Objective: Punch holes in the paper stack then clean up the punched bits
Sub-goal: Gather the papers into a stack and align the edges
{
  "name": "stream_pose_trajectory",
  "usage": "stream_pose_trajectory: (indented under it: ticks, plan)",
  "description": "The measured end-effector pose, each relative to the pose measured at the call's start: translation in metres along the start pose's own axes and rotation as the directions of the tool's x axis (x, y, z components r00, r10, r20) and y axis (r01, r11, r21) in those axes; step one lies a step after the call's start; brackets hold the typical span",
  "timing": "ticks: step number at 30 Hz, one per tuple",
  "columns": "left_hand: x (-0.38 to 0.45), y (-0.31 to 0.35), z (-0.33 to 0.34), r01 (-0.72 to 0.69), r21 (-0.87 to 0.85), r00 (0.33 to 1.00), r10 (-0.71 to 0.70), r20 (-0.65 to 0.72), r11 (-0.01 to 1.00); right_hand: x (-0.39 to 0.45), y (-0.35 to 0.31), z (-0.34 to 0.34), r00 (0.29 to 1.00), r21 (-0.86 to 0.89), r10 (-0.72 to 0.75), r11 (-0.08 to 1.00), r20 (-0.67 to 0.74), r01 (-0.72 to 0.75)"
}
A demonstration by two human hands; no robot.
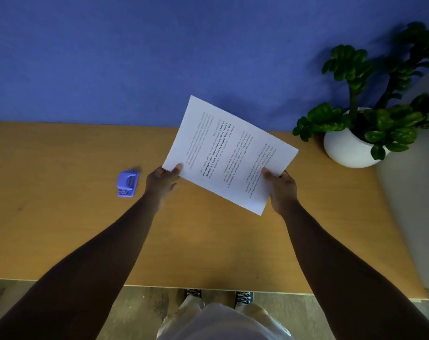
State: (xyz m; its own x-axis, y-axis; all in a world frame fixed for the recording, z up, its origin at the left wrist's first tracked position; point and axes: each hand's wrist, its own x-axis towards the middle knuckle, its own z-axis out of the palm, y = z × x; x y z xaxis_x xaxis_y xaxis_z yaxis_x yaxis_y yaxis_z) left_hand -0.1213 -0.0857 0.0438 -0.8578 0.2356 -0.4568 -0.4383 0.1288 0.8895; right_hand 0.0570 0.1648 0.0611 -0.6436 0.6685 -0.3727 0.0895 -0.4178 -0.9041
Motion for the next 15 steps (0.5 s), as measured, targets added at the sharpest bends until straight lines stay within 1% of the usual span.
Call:
stream_pose_trajectory:
  ticks: [3, 6, 10, 13, 15]
  plan:
    - [-0.007, -0.001, 0.013, 0.017, -0.068, 0.999, -0.014, 0.047, 0.998, -0.003, 0.001, 0.004, 1.000, 0.061, 0.029, 0.998, 0.012, -0.030]
    - [-0.013, -0.004, 0.024, 0.022, -0.096, 0.996, -0.014, 0.086, 0.995, -0.005, 0.004, 0.009, 0.999, 0.079, 0.039, 0.996, 0.024, -0.041]
    - [-0.019, -0.006, 0.039, 0.022, -0.094, 0.990, -0.009, 0.140, 0.995, -0.007, 0.006, 0.016, 0.997, 0.131, 0.078, 0.988, 0.020, -0.080]
    - [-0.024, -0.006, 0.049, -0.010, -0.076, 0.980, 0.025, 0.200, 0.997, -0.009, 0.009, 0.020, 0.995, 0.152, 0.094, 0.983, 0.044, -0.100]
    - [-0.026, -0.006, 0.053, -0.037, -0.061, 0.977, 0.049, 0.207, 0.997, -0.009, 0.010, 0.021, 0.992, 0.143, 0.111, 0.983, 0.052, -0.117]
